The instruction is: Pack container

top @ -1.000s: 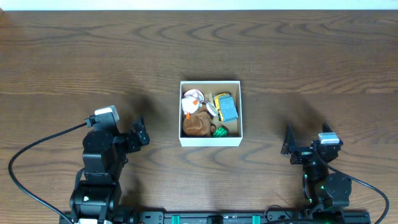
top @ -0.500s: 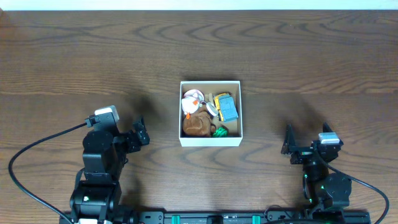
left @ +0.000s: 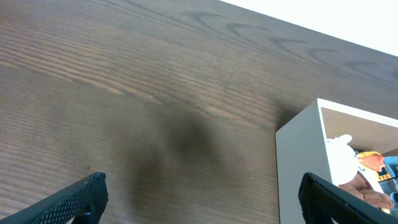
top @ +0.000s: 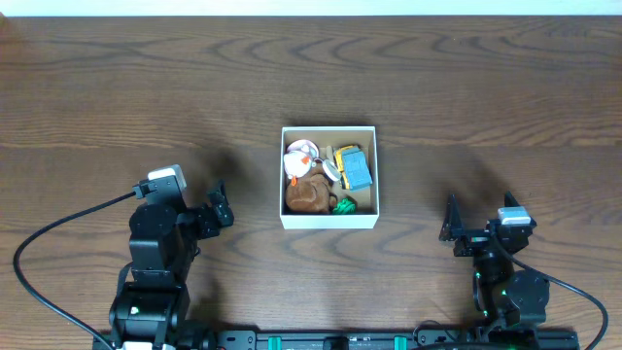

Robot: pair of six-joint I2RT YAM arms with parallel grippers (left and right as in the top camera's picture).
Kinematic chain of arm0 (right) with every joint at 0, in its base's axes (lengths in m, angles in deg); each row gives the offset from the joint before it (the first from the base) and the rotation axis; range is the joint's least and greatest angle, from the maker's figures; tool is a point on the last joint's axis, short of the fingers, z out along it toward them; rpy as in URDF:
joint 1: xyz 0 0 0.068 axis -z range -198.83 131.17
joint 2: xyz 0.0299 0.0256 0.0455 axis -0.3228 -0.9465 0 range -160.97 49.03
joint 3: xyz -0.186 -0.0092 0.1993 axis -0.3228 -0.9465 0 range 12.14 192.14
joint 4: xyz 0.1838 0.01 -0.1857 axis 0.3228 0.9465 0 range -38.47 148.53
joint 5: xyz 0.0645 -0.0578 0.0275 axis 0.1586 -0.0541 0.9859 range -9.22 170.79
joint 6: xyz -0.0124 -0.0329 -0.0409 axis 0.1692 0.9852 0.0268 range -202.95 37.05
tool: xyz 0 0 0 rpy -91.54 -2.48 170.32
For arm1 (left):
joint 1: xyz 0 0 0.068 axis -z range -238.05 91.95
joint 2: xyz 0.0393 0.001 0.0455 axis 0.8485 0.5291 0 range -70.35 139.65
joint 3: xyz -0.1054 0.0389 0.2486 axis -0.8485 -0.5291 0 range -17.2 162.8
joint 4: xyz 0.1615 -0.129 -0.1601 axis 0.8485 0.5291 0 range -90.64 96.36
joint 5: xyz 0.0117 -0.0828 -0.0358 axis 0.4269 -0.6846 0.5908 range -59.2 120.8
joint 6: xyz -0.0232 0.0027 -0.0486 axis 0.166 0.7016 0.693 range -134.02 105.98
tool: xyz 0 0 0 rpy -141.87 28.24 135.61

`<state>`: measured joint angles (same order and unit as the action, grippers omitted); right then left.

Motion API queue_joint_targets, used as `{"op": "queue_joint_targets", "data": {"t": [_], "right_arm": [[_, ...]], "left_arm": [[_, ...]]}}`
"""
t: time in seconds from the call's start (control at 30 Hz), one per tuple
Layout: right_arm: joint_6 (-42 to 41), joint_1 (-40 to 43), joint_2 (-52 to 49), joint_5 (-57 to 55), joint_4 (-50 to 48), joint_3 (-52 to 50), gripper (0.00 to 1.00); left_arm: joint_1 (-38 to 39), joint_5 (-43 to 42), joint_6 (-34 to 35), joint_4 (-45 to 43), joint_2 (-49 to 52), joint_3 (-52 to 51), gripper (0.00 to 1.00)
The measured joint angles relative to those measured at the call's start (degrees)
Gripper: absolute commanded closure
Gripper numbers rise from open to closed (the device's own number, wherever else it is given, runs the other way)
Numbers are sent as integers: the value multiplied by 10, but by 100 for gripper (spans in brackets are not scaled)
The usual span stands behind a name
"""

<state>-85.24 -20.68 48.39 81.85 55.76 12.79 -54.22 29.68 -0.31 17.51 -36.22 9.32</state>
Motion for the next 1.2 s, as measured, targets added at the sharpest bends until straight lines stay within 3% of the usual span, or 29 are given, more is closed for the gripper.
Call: {"op": "queue_joint_targets", "data": {"t": [0.27,0.57,0.73,0.97,1.2], "right_arm": [[0,0,0,0,0,0,1],[0,0,0,-1,0,0,1],[0,0,0,-2,0,0,1],[0,0,0,-4,0,-1,1],[0,0,0,-4,0,-1,1]], "left_arm": [[0,3,-4,37,-35,0,2],[0,11,-48,74,-207,-71,2],[0,12,-79,-2,-299,-169,2],[-1,13,-164,-173,-333,-250,2],[-40,15,-226,-180,-335,-259,2]]}}
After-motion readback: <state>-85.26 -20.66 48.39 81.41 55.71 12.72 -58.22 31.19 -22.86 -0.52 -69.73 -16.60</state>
